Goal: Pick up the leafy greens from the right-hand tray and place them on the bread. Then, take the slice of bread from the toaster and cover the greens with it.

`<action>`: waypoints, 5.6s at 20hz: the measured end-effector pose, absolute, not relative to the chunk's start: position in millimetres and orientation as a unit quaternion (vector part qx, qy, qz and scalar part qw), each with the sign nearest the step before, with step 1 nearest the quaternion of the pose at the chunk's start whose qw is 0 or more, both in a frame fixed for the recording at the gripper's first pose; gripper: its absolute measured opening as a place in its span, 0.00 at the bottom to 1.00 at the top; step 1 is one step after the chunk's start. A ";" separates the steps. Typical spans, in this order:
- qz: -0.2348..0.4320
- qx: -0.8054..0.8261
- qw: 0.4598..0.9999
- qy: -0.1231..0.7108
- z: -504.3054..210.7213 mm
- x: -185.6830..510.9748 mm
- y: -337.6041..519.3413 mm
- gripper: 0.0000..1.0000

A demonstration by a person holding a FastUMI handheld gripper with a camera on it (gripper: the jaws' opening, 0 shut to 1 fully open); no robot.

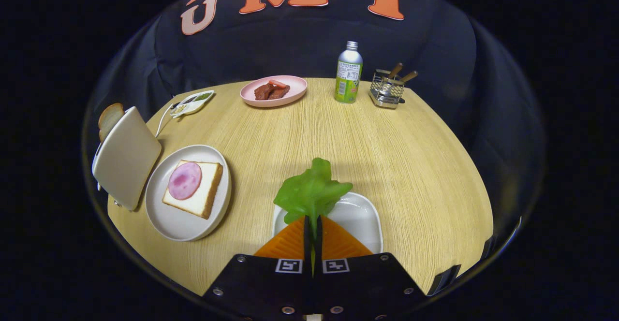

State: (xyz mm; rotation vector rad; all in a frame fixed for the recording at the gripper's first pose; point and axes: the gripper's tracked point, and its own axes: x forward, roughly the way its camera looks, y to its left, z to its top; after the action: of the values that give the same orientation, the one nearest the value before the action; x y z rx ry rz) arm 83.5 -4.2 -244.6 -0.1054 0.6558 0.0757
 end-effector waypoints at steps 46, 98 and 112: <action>0.120 -0.080 0.928 0.343 -258.8 90.1 192.6 0.49; 0.176 -0.017 0.943 0.281 -68.0 59.1 412.7 0.08; 0.141 0.004 0.964 0.226 -30.1 53.0 301.5 0.08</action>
State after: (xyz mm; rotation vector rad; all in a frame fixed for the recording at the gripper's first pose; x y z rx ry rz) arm 53.0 301.5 -30.1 0.0079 0.4577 0.2864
